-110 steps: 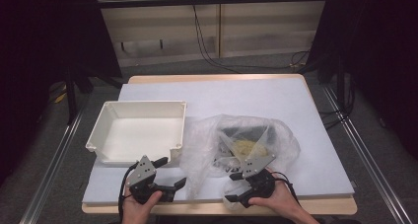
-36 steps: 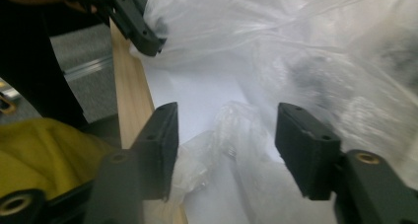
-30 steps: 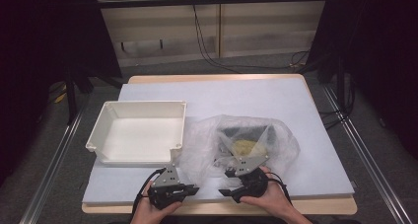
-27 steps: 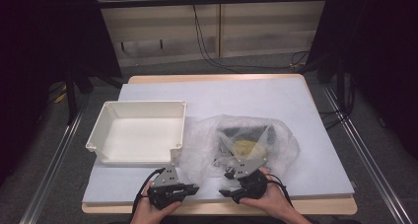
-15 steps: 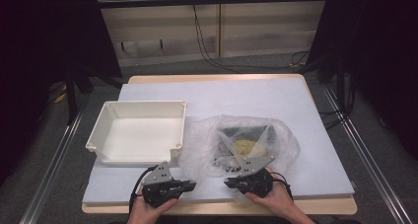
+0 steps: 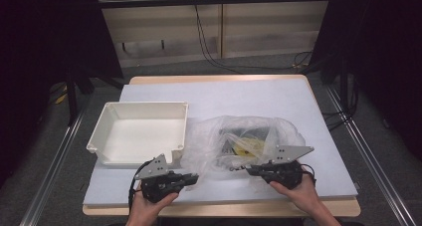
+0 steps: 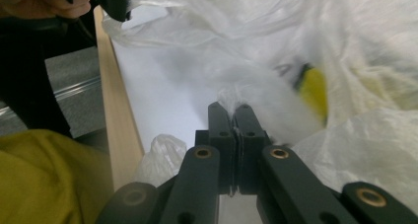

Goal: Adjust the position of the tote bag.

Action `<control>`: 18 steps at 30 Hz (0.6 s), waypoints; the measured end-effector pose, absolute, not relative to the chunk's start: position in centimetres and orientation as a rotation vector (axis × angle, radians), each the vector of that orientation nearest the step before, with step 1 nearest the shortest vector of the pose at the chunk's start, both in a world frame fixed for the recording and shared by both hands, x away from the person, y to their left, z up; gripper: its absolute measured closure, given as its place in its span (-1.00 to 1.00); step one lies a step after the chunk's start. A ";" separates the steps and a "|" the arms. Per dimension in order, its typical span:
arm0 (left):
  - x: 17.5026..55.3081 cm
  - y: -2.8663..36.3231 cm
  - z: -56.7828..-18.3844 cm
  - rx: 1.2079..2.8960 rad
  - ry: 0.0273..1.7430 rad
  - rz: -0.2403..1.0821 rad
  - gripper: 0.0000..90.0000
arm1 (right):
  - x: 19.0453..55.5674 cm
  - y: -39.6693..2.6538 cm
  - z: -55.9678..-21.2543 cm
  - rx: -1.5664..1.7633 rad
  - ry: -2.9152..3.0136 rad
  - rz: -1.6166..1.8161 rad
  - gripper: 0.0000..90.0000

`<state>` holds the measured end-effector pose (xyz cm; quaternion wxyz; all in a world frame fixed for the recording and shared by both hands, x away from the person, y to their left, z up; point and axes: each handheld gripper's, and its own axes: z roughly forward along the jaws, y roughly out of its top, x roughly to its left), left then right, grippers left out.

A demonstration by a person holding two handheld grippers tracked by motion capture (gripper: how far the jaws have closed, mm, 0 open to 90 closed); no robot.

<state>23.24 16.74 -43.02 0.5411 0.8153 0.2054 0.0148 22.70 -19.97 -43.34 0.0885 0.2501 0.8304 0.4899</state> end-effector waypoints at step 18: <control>25.8 16.6 -37.7 1.870 0.473 0.150 0.96 | 22.9 -27.1 -38.1 0.810 2.255 1.417 0.97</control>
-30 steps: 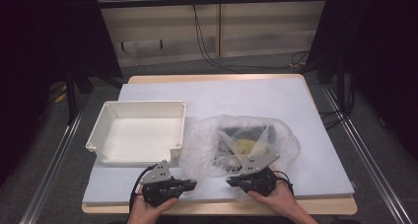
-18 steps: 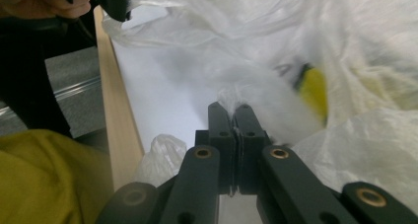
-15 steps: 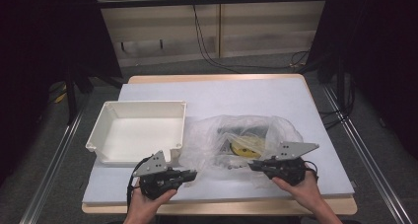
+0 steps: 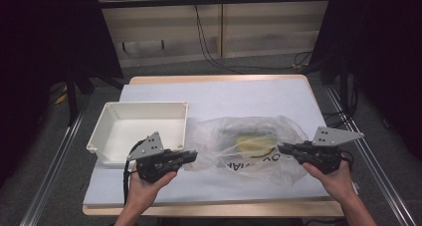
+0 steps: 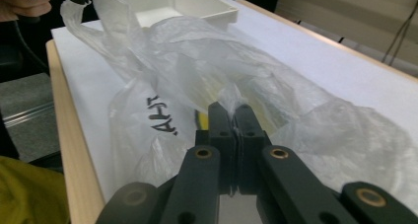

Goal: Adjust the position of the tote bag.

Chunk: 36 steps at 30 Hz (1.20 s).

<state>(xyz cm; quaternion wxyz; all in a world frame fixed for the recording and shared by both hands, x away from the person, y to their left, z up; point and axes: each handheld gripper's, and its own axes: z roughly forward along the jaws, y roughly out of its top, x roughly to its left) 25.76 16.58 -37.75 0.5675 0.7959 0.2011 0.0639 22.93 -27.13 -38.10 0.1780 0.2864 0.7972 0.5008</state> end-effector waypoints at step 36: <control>33.8 19.0 -32.8 1.860 0.550 0.316 0.98 | 28.8 -35.2 -32.2 0.936 2.016 1.290 0.98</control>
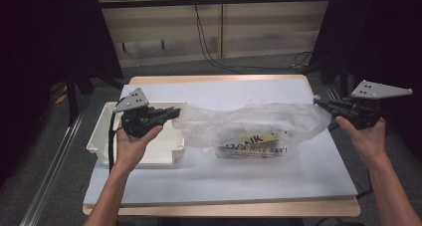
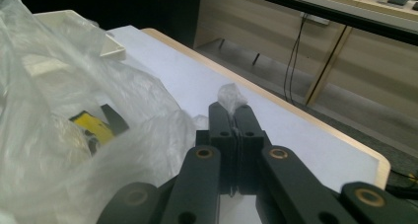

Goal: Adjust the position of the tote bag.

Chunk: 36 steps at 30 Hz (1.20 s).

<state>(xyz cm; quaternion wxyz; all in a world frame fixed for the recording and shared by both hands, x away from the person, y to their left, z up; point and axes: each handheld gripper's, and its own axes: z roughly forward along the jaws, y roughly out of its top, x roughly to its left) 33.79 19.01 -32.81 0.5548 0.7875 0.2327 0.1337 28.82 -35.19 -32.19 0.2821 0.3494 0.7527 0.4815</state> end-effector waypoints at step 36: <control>37.5 17.1 -41.1 2.140 0.633 0.248 0.98 | 32.3 -35.1 -42.4 1.052 2.179 1.020 0.99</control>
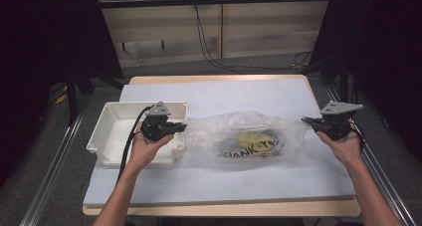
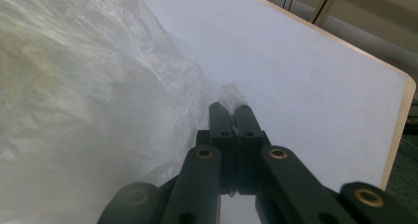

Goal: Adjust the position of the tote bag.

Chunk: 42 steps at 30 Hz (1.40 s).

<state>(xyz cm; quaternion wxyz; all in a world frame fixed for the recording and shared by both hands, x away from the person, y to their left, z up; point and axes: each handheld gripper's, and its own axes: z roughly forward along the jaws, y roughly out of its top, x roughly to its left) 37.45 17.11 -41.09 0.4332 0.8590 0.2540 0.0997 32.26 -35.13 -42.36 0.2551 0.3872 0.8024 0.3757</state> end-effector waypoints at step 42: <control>32.3 15.9 -38.2 1.970 0.542 0.222 0.10 | 29.0 -34.7 -37.8 1.040 2.126 1.350 -0.17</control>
